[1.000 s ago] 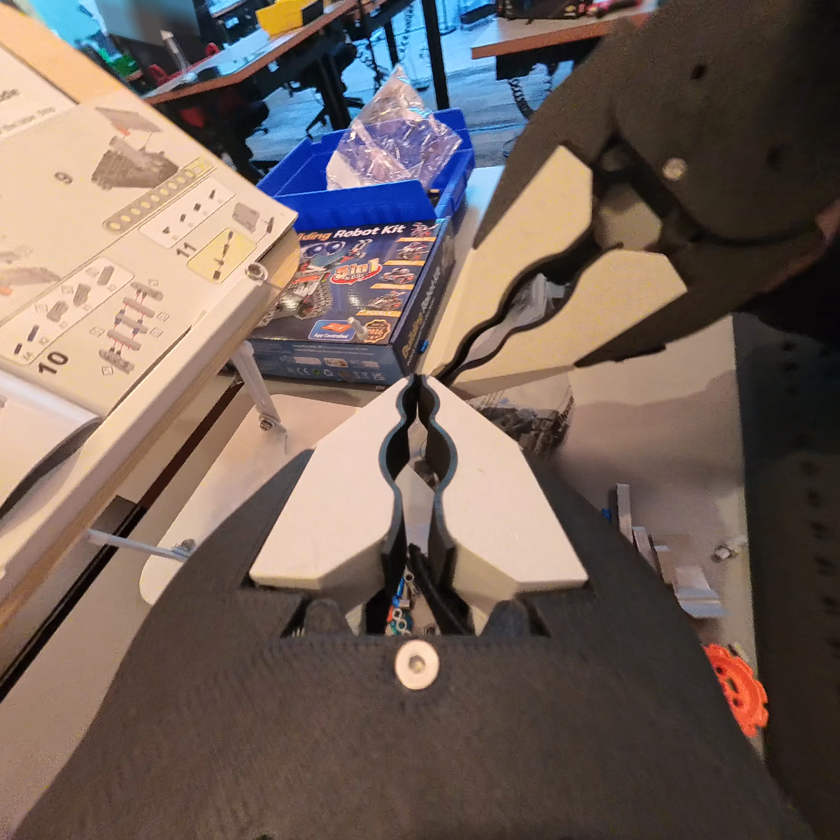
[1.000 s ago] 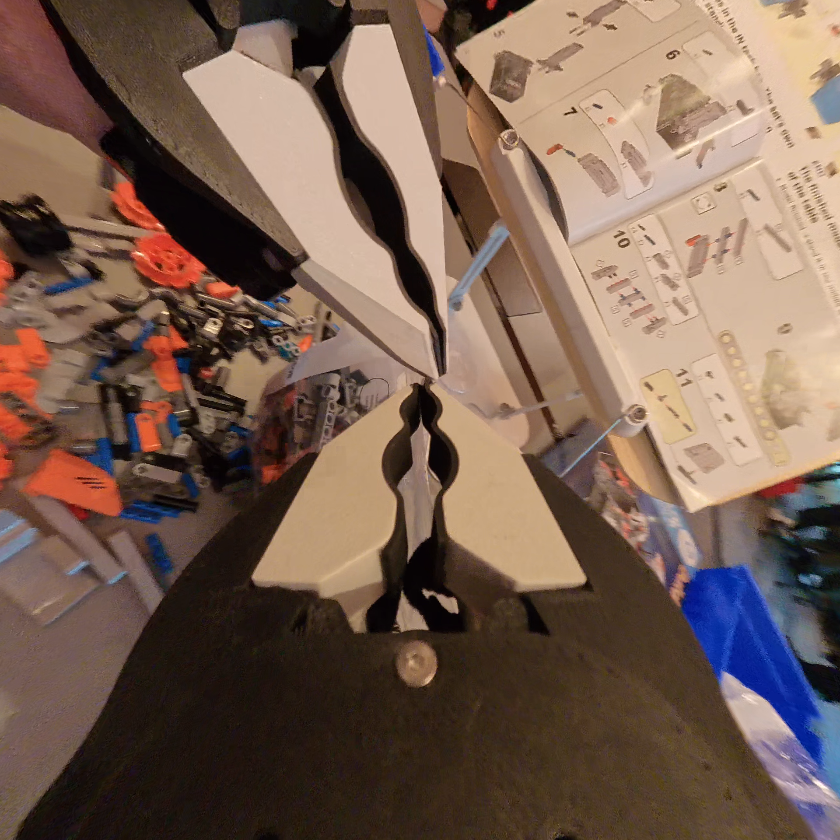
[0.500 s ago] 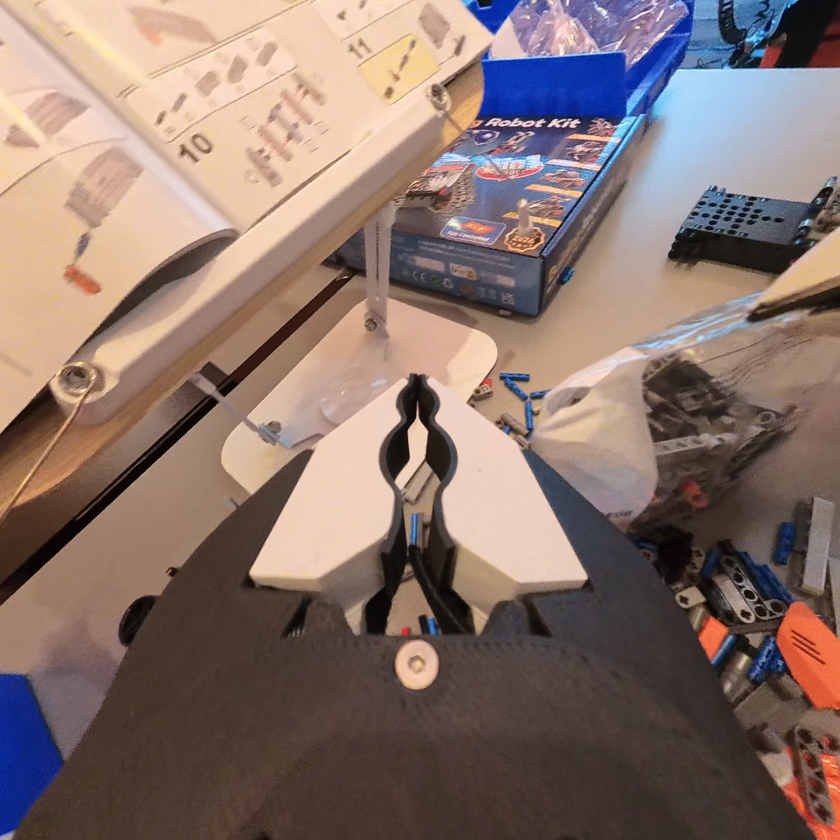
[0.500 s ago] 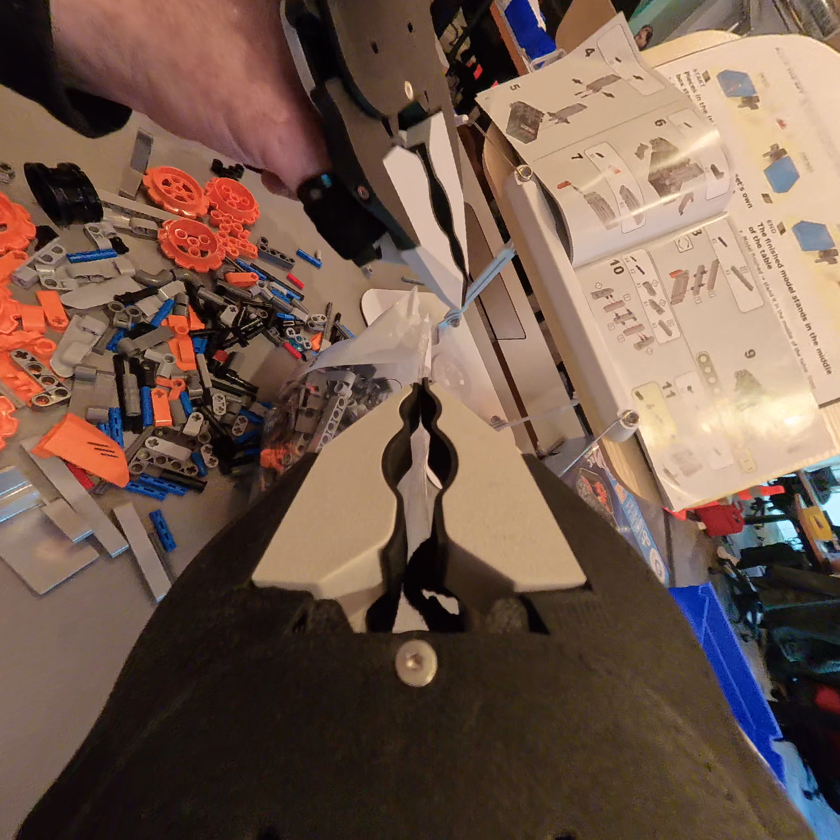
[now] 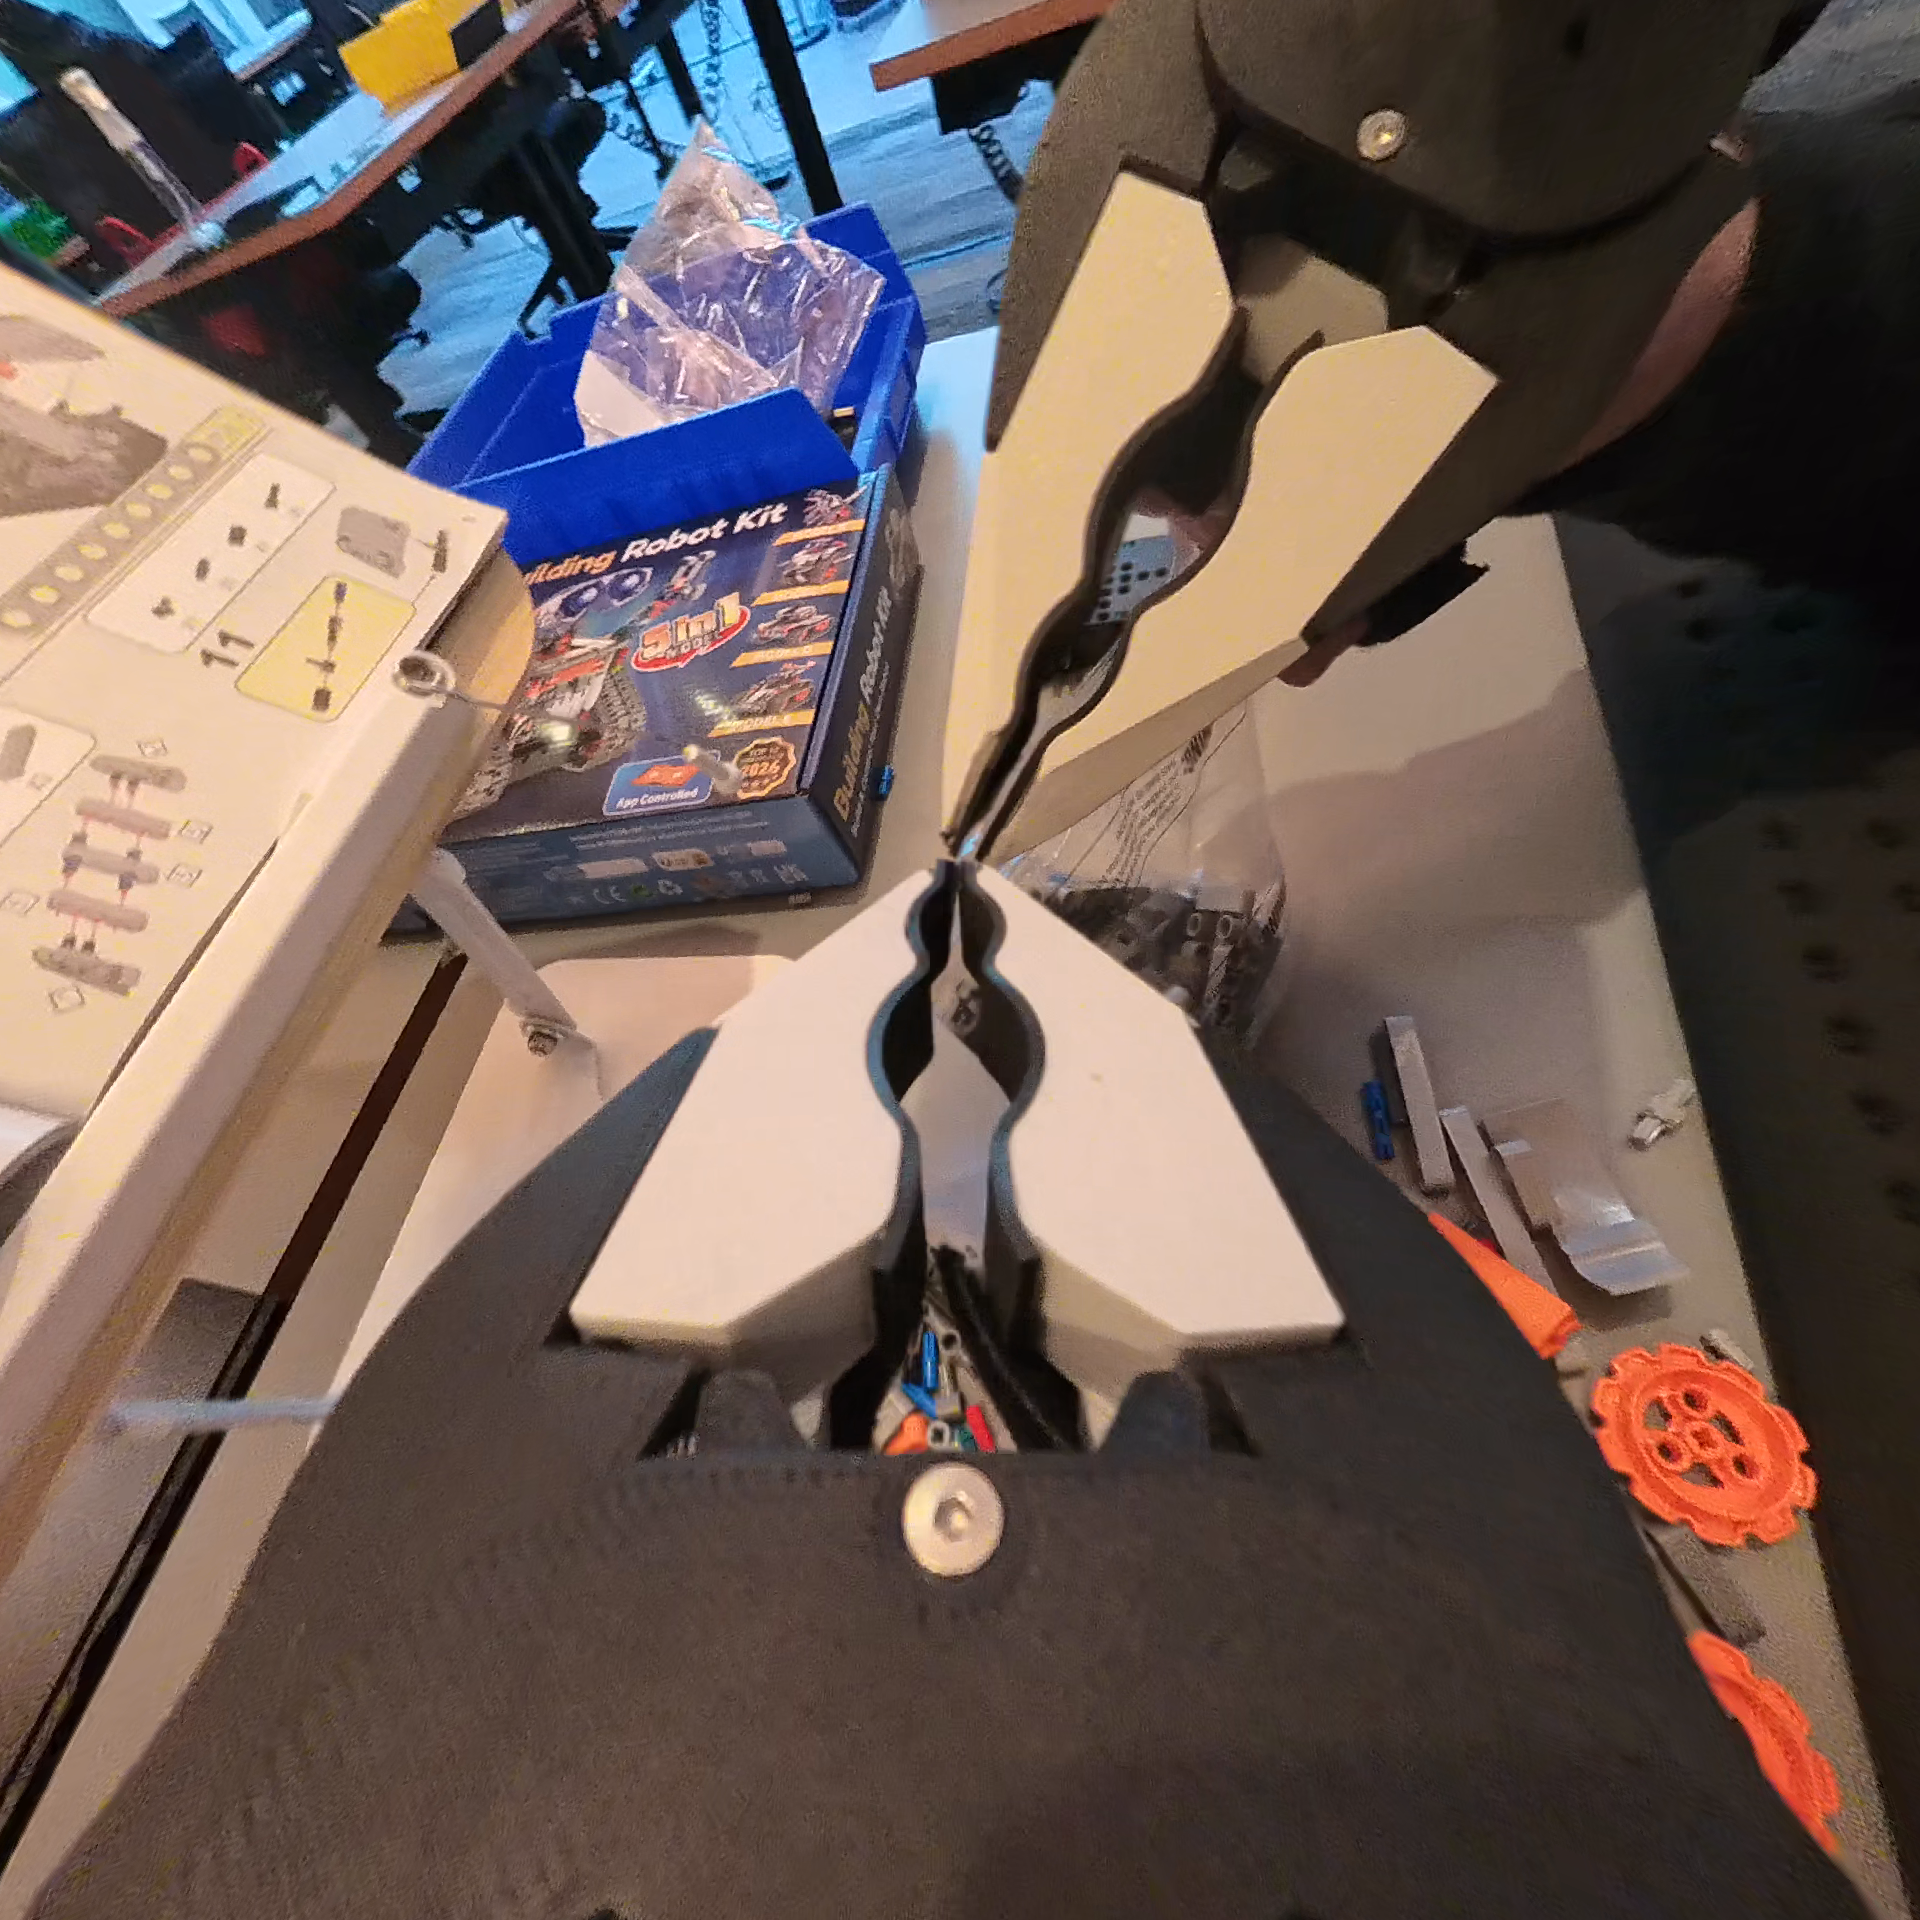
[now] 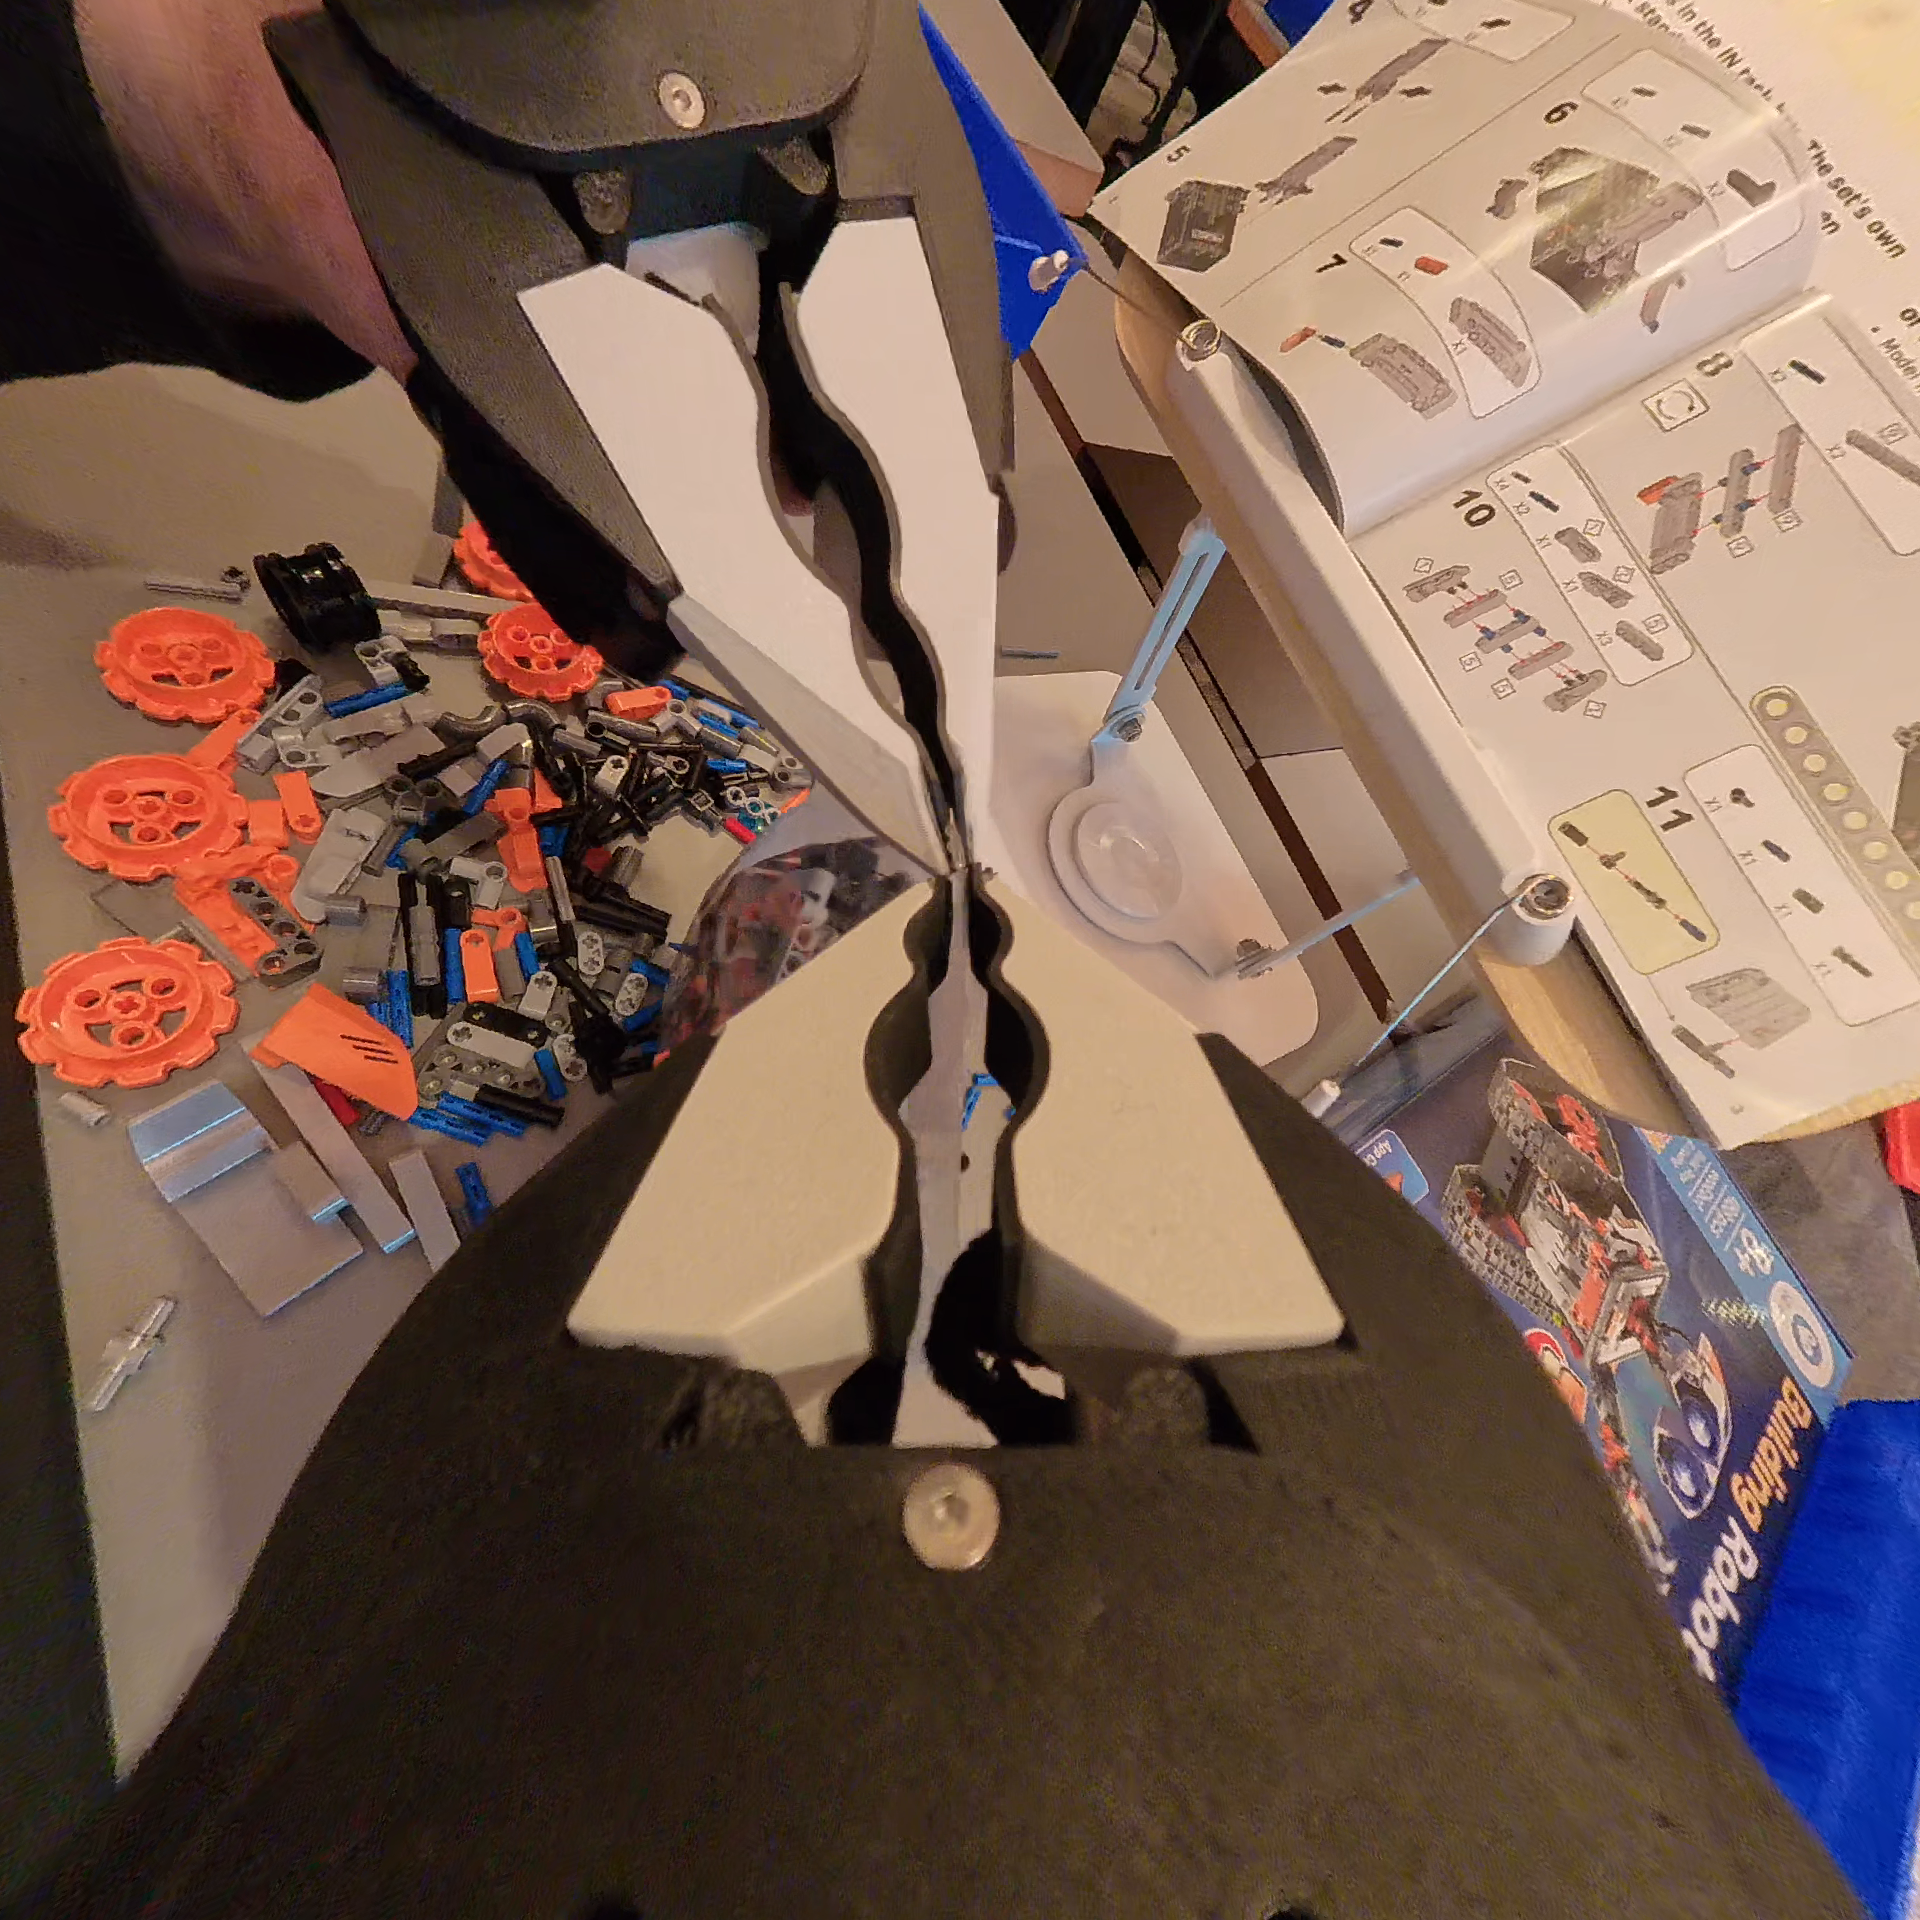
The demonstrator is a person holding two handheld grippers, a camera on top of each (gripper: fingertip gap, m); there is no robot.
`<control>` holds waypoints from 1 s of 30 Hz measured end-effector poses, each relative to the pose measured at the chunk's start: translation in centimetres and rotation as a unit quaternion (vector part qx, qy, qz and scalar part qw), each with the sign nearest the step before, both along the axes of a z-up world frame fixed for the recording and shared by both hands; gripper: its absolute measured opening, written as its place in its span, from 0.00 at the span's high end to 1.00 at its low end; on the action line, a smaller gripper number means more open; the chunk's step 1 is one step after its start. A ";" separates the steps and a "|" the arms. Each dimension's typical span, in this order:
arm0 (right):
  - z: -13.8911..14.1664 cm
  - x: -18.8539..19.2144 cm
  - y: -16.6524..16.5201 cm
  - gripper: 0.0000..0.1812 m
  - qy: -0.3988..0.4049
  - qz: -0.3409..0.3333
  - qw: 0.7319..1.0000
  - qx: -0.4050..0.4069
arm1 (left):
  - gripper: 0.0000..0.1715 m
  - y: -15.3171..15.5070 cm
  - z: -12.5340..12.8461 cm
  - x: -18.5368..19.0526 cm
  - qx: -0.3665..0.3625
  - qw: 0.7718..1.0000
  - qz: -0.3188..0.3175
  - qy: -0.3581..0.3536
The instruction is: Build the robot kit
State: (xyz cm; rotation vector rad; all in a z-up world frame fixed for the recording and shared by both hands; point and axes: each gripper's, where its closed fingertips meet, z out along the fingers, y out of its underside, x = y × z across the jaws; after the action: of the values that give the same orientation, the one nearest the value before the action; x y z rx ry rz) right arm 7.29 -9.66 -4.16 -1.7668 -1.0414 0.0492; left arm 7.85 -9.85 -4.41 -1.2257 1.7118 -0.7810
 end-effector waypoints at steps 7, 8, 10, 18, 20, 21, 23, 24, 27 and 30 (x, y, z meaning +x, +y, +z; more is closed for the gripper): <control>-0.2 0.9 -0.2 1.00 -0.021 -0.002 1.000 -0.016 | 1.00 -1.0 0.9 0.9 -0.030 0.999 -0.031 -0.019; -0.4 0.9 -0.2 1.00 -0.022 -0.001 1.000 -0.022 | 1.00 -1.1 0.9 1.0 -0.031 0.999 -0.033 -0.016; -0.6 1.1 0.0 1.00 -0.014 -0.007 0.999 -0.033 | 1.00 -0.9 0.7 1.2 -0.021 0.999 -0.029 -0.012; -0.5 2.6 1.9 1.00 -0.061 -0.070 0.996 0.006 | 1.00 1.0 0.8 2.6 -0.069 0.996 0.031 -0.046; -1.0 3.1 2.8 1.00 -0.105 -0.105 0.988 0.034 | 1.00 1.9 0.2 3.0 -0.074 0.994 0.060 -0.050; -1.2 3.3 3.2 1.00 -0.121 -0.118 0.984 0.049 | 1.00 2.3 0.0 3.1 -0.076 0.993 0.072 -0.055; -1.7 3.7 3.6 1.00 -0.146 -0.132 0.978 0.063 | 1.00 2.8 -0.6 3.3 -0.101 0.988 0.094 -0.063; -1.9 3.9 3.8 1.00 -0.159 -0.141 0.975 0.071 | 1.00 2.9 -0.9 3.5 -0.101 0.987 0.106 -0.068; -2.2 4.5 4.2 1.00 -0.202 -0.169 0.959 0.104 | 1.00 3.4 -1.3 4.0 -0.131 0.981 0.124 -0.078; -2.3 4.7 4.5 1.00 -0.223 -0.177 0.951 0.122 | 1.00 3.7 -1.4 4.1 -0.161 0.973 0.138 -0.088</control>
State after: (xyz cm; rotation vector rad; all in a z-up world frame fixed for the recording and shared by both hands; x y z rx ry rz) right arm 11.99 -5.19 -6.42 -1.7457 -0.9723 -0.7031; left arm 12.00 -6.14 -5.83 -1.5262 1.2679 -0.9887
